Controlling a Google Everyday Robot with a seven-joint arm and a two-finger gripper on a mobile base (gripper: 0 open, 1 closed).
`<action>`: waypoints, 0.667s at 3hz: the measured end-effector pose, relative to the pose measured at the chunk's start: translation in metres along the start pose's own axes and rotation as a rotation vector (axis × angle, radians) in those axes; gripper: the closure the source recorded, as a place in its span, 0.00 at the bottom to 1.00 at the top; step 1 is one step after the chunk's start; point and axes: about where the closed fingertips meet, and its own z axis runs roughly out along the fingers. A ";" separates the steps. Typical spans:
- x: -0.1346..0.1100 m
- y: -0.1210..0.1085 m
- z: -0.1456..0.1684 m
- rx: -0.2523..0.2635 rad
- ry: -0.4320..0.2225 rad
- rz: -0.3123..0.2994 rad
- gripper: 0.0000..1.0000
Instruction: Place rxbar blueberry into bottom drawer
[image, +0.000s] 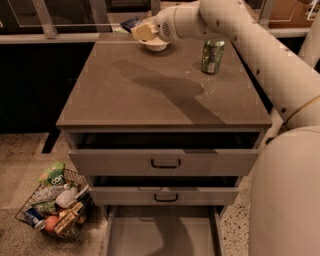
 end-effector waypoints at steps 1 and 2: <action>-0.007 0.002 -0.044 -0.003 0.052 -0.041 1.00; 0.001 0.006 -0.086 0.001 0.086 -0.087 1.00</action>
Offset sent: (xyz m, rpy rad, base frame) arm -0.0861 -0.1189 0.0286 -0.1912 -0.0510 0.0262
